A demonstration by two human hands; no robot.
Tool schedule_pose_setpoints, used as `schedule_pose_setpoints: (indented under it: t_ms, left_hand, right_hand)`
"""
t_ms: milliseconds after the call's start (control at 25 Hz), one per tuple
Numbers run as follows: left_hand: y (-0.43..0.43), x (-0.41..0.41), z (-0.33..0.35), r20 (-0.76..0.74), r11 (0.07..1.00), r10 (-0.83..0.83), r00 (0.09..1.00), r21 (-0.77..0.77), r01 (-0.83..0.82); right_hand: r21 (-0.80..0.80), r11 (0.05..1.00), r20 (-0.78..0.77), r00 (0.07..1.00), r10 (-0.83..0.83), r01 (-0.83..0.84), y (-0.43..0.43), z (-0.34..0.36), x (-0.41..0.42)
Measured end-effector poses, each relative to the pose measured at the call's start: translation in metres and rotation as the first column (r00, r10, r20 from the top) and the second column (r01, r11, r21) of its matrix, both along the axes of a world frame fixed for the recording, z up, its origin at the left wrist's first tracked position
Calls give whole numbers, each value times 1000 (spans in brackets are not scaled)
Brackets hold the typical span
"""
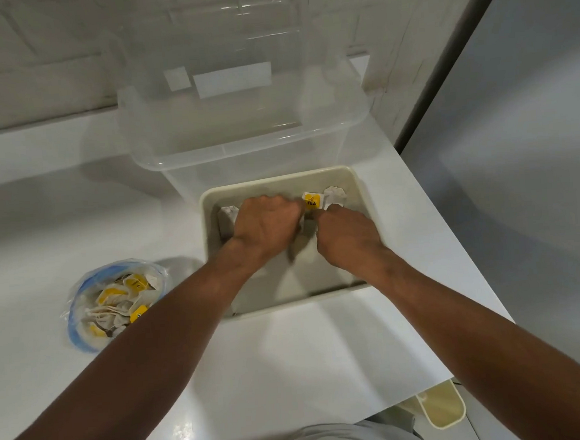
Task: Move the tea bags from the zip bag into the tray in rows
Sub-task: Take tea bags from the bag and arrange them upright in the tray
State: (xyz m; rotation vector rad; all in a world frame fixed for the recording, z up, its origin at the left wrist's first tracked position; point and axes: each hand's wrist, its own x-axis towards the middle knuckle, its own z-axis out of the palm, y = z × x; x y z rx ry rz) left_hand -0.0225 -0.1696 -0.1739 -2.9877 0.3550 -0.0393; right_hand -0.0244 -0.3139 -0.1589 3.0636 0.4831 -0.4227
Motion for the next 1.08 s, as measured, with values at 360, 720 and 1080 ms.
schedule_pose_setpoints:
  t_ms: [360, 720, 1080]
  left_hand:
    - [2, -15, -6, -63, 997, -76, 995, 29, 78]
    - [11, -20, -2, -107, 998, -27, 994, -54, 21]
    - [15, -17, -6, -111, 999, -25, 994, 37, 30]
  right_hand:
    - [-8, 1000, -32, 999, 17, -17, 4, 7, 4]
    - [65, 998, -68, 998, -2, 6, 7, 5, 11]
    - [34, 995, -93, 991, 93, -90, 8, 6, 10]
